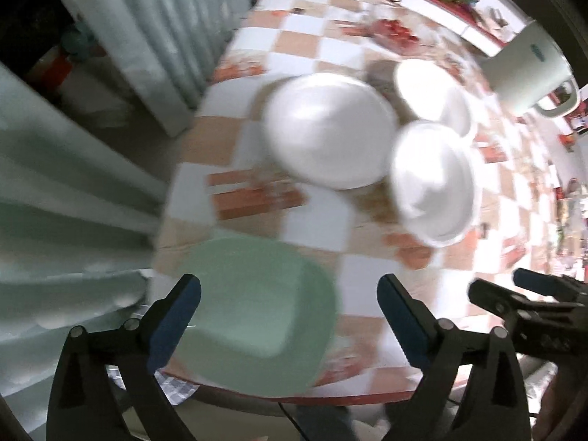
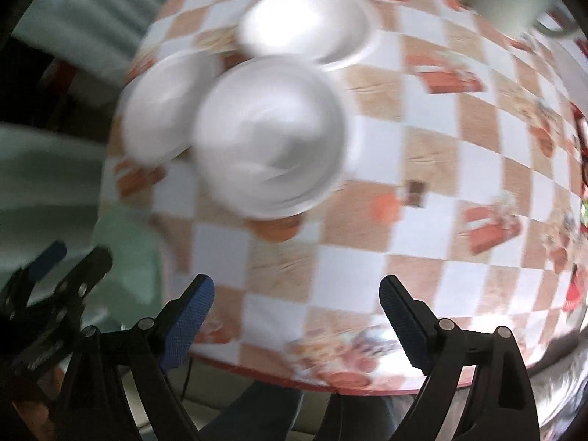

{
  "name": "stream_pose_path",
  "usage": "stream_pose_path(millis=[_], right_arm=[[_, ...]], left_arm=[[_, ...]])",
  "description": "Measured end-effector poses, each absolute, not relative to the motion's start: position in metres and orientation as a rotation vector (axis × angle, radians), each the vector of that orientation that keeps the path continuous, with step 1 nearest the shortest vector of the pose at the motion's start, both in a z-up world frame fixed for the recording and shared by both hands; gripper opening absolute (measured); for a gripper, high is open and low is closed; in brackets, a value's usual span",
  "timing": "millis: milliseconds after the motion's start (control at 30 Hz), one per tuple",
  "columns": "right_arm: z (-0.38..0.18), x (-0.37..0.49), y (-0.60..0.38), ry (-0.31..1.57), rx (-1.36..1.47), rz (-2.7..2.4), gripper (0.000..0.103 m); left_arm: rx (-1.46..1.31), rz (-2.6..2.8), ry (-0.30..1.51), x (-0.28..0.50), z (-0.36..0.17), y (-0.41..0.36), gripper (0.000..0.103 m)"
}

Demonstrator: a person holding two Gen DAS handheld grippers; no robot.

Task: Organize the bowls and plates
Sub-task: 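Move both open grippers to the rim of a white foam plate, then close the left gripper on the white plate rim while the right gripper closes too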

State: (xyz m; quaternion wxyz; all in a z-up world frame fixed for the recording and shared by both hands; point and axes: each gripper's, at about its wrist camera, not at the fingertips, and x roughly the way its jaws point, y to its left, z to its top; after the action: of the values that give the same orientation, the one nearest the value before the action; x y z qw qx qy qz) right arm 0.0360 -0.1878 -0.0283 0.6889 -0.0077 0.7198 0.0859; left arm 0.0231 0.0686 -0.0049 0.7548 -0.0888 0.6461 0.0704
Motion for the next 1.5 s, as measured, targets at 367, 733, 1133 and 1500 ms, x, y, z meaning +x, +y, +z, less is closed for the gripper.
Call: stream_pose_path(millis=[367,733,1133,1500], right_arm=[[-0.034,0.091,-0.228,1.575,0.001,0.129,0.092],[-0.060,0.132,-0.222,1.596,-0.025,0.203,0.092],[-0.095,0.155,-0.191,1.638,-0.045,0.301,0.054],[-0.108,0.145,-0.180,1.662,-0.050,0.353,0.016]], left_arm=[[-0.252,0.162,1.478,0.070,-0.031,0.016,0.098],[-0.377,0.267,1.534,0.096,-0.067,0.011,0.097],[-0.466,0.330,1.585,0.109,-0.099,0.014,0.053],[-0.387,0.245,1.570,0.118,-0.102,-0.008,0.021]])
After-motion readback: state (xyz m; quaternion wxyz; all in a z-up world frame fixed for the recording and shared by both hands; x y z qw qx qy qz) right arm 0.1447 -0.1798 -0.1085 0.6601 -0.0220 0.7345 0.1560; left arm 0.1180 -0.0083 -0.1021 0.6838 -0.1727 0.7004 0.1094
